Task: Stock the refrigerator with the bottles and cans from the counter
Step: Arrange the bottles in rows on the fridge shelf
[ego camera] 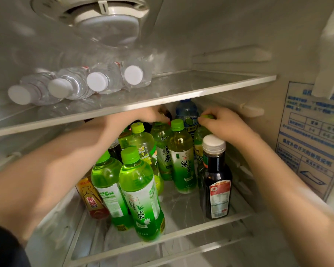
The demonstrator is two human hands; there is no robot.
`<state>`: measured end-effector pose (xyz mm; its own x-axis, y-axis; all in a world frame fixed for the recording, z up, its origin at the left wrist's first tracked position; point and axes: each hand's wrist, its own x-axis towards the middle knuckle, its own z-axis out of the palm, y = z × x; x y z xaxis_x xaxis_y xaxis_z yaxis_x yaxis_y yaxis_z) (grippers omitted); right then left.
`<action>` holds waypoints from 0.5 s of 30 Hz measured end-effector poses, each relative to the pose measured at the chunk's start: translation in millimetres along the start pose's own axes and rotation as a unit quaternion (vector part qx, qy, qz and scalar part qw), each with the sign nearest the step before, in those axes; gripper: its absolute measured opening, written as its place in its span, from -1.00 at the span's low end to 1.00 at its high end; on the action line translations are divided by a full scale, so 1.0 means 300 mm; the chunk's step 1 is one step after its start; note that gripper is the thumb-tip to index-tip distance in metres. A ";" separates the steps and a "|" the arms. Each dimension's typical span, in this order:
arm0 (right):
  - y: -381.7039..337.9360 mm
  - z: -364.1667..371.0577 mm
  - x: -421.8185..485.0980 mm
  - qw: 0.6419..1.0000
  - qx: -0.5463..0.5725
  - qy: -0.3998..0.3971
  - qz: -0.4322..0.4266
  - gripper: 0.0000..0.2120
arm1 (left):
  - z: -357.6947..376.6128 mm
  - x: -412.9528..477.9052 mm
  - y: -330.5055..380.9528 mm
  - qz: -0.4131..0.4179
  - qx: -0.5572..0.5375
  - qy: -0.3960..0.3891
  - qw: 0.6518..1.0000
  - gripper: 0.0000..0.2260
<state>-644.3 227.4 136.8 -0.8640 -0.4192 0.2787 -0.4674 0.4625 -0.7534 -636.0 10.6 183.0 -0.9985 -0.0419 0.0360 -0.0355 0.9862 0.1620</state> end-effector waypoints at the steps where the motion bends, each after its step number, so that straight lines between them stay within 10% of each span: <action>1: 0.004 -0.001 -0.006 0.999 0.050 0.000 0.008 -0.75 | 0.004 0.000 0.005 -0.017 0.007 -0.018 1.000 -0.69; 5: 0.018 -0.002 -0.041 0.969 0.239 0.008 0.056 -0.85 | 0.012 0.017 -0.002 -0.023 -0.012 -0.034 0.999 -0.77; 15: 0.075 0.066 -0.098 0.967 0.246 0.066 -0.018 -0.61 | 0.030 0.081 0.090 0.033 -0.078 -0.023 0.996 -0.81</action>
<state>-625.7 234.6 100.0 -0.8806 -0.3093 0.3589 -0.3797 0.0076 -0.9251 -661.6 37.6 179.4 -0.9994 0.0338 0.0081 0.0347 0.9494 0.3120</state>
